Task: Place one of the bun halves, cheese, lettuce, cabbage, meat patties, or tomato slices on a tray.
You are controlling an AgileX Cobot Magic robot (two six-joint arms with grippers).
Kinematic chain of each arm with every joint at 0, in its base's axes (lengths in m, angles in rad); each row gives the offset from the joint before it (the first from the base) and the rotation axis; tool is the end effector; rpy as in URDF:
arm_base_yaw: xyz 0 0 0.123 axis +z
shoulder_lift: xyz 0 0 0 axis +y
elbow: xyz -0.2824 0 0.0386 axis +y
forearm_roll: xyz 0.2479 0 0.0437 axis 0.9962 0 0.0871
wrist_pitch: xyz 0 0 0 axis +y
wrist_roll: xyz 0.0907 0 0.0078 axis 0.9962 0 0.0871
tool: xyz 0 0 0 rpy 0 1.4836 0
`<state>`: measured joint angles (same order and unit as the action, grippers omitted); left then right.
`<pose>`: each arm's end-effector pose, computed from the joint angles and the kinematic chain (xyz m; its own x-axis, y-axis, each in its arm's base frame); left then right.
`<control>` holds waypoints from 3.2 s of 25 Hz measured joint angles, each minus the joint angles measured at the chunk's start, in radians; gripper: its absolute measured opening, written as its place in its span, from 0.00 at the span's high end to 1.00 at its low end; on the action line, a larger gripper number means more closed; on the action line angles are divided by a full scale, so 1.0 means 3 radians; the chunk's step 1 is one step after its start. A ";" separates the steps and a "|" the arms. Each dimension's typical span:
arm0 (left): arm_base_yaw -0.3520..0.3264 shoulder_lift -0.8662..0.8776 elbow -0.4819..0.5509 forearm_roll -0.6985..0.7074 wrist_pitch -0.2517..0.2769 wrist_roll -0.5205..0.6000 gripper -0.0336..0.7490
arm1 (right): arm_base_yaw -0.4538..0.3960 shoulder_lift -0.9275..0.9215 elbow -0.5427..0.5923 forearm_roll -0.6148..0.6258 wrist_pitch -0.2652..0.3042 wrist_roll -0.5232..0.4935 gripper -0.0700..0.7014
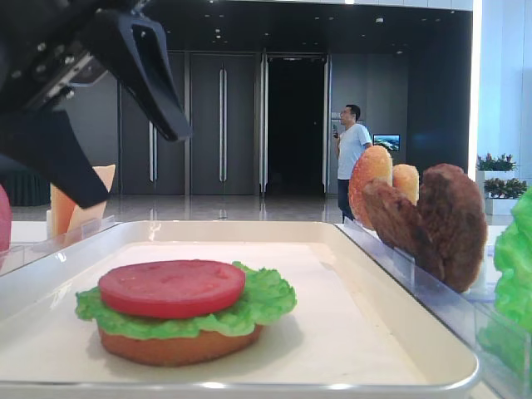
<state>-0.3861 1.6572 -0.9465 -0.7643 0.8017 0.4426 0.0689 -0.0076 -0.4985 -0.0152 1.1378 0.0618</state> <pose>0.2636 -0.1561 0.1971 -0.9414 0.2469 -0.2298 0.3328 0.7914 -0.5128 -0.0091 -0.0019 0.2706 -0.5191 0.0197 -0.8545 -0.0284 0.9988 0.0402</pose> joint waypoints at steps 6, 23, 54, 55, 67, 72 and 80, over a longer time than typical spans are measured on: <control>0.0012 -0.0180 -0.0821 0.1055 0.0572 -0.0743 0.07 | 0.0000 0.0000 0.0000 0.0000 0.0000 0.0000 0.25; 0.0893 -0.0229 -0.1794 0.2696 0.1429 -0.1418 0.07 | 0.0000 0.0000 0.0000 0.0000 0.0000 0.0000 0.25; 0.1599 -0.1408 0.0091 0.2924 0.1430 -0.1579 0.13 | 0.0000 0.0000 0.0000 0.0000 0.0000 0.0000 0.25; 0.1599 -0.1523 0.0205 0.2924 0.1430 -0.1579 0.15 | 0.0000 0.0000 0.0000 0.0000 0.0000 0.0000 0.25; 0.1599 -0.3198 0.1314 0.2921 0.1180 -0.1586 0.31 | 0.0000 0.0000 0.0000 0.0000 0.0000 0.0000 0.25; 0.1599 -0.3864 0.1509 0.2876 0.1063 -0.1593 0.31 | 0.0000 0.0000 0.0000 0.0000 0.0000 0.0000 0.25; 0.1599 -0.4730 0.1582 0.2833 0.1009 -0.1593 0.32 | 0.0000 0.0000 0.0000 0.0000 0.0000 0.0000 0.25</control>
<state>0.0937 0.2382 -0.4719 0.0856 1.1044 -0.0353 0.0689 -0.0076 -0.4985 -0.0152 1.1378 0.0618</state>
